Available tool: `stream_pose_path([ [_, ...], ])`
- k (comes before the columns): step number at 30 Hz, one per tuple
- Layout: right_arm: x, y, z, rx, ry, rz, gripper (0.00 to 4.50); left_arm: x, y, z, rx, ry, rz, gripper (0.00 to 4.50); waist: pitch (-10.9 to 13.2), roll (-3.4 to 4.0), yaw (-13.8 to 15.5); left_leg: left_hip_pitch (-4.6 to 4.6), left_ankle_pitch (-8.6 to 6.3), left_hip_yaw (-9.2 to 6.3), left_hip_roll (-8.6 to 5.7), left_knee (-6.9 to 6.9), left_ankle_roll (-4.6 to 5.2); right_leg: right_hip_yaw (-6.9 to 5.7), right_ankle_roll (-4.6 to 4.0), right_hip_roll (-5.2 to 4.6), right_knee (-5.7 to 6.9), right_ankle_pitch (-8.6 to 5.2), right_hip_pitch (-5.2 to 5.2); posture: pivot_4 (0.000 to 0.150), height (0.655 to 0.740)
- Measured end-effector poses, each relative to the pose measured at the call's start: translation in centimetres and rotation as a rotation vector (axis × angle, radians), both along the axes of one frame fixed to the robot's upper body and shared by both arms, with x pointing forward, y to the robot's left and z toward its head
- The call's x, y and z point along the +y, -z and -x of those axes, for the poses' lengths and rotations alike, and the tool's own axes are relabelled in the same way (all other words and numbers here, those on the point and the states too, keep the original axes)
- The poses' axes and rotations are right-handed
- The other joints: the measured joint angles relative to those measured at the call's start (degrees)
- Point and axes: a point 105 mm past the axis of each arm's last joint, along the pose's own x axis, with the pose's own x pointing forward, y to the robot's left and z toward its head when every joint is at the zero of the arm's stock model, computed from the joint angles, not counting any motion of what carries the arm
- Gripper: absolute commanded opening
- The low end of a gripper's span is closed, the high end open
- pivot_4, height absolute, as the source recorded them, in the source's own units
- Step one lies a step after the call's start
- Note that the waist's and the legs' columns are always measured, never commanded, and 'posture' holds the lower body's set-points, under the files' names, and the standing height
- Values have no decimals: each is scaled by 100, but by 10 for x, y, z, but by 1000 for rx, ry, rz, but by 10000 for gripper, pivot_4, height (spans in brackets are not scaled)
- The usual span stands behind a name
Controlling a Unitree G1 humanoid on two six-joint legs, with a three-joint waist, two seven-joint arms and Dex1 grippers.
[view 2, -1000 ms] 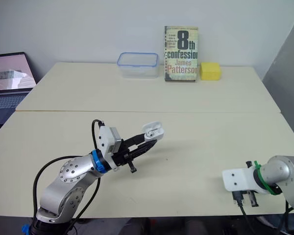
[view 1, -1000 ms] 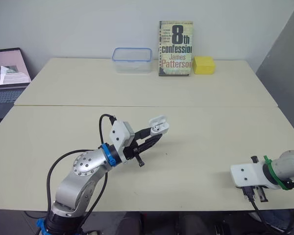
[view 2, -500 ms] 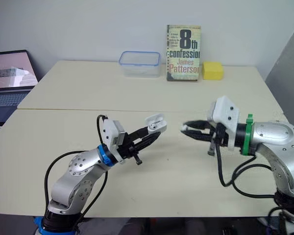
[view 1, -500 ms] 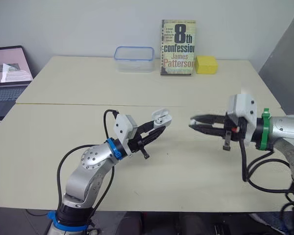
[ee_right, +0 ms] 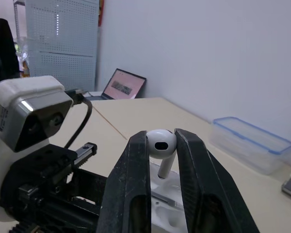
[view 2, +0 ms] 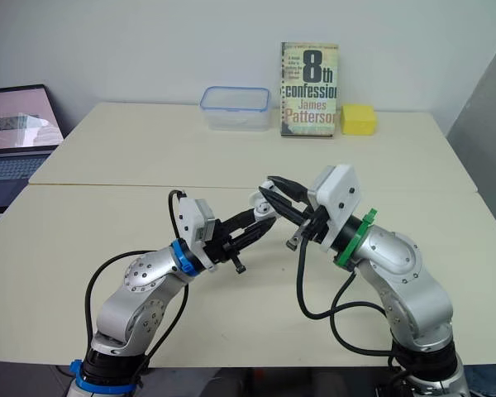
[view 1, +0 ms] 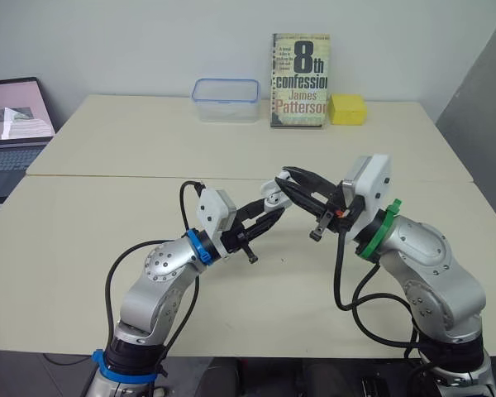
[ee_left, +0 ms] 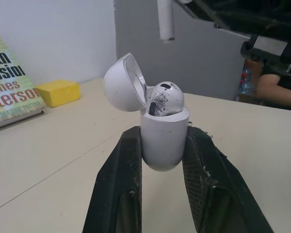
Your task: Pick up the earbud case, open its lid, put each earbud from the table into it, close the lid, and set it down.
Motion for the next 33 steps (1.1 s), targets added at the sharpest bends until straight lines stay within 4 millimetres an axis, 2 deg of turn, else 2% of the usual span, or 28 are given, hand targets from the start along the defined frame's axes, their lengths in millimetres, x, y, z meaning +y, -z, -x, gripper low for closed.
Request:
stream_pose_path([
  [6, -3, 12, -7, -6, 31, 9, 3934, 1, 0, 0, -2, -2, -6, 7968, 0, 0, -2, 0, 0, 0, 1, 0, 0, 2, 0, 1, 0, 0, 0, 1500, 7400],
  [16, -2, 24, -7, -27, 28, 46, 3934, 4, 0, 0, -7, -2, -15, 7968, 0, 0, -2, 0, 0, -2, 1, 0, 0, 2, 0, 1, 0, 0, 1, 1500, 7400],
  [31, -4, 32, -7, -66, 44, 106, 3934, 2, 1, 1, -2, 14, -21, 7968, 0, 0, -1, 0, 0, -1, 1, 0, 0, 3, 0, 1, 0, 0, 0, 1500, 7400],
  [33, -4, 33, -7, -65, 41, 112, 11219, 1, 2, 2, 0, 16, -22, 7968, 0, 0, 0, 0, 0, -1, 1, 0, 0, 3, 0, 1, 0, 0, 0, 1500, 7400],
])
